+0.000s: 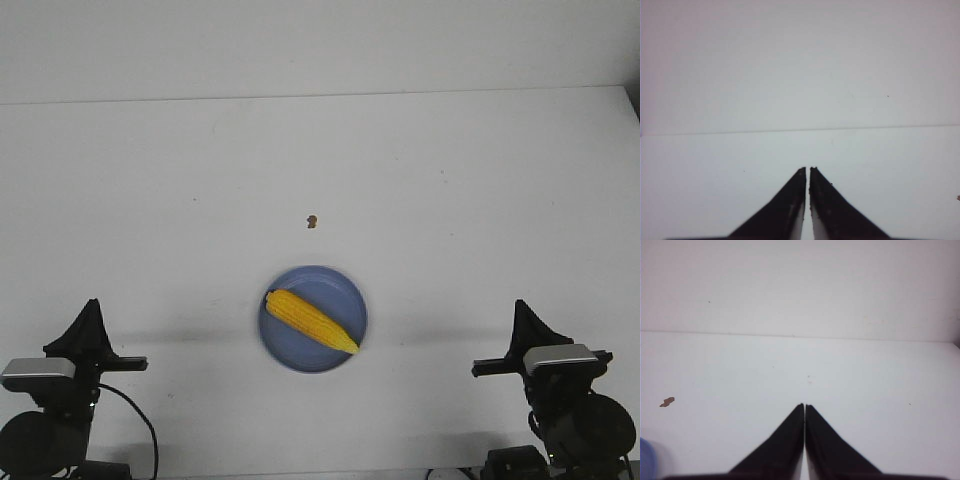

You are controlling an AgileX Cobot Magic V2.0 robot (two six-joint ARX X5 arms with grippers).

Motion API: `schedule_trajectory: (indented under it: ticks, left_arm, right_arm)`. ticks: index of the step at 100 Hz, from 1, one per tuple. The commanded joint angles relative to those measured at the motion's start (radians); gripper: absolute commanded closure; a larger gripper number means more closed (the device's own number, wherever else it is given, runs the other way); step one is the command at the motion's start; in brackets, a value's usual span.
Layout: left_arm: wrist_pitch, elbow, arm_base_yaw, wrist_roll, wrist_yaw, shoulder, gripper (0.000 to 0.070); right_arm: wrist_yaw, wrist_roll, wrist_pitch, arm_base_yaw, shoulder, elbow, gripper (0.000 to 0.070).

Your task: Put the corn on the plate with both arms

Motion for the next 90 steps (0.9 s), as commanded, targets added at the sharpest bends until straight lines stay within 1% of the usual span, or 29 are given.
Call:
schedule_trajectory:
  ticks: [1,22,36,74,90]
  left_arm:
    - [0.033,-0.049,0.005,-0.029,0.002,-0.035,0.0688]
    - [0.048,-0.206,0.008,-0.071,0.017,-0.155,0.0688]
    - [0.071,-0.255,0.009,-0.072,0.018,-0.152,0.0688]
    - [0.24,-0.373,0.01,-0.071,0.018,-0.153,0.0688]
    - [0.247,-0.401,0.01,-0.071,0.018,-0.153,0.0688]
  right_arm:
    - [0.003,0.01,0.012,0.001,0.003,0.009,0.0694]
    - [0.003,0.01,0.012,0.001,0.003,0.009,0.0694]
    - [0.003,0.01,0.012,0.001,0.003,0.009,0.0694]
    - [0.003,0.01,0.012,0.001,0.003,0.009,0.0694]
    - [0.003,0.01,0.012,0.001,0.003,0.009,0.0694]
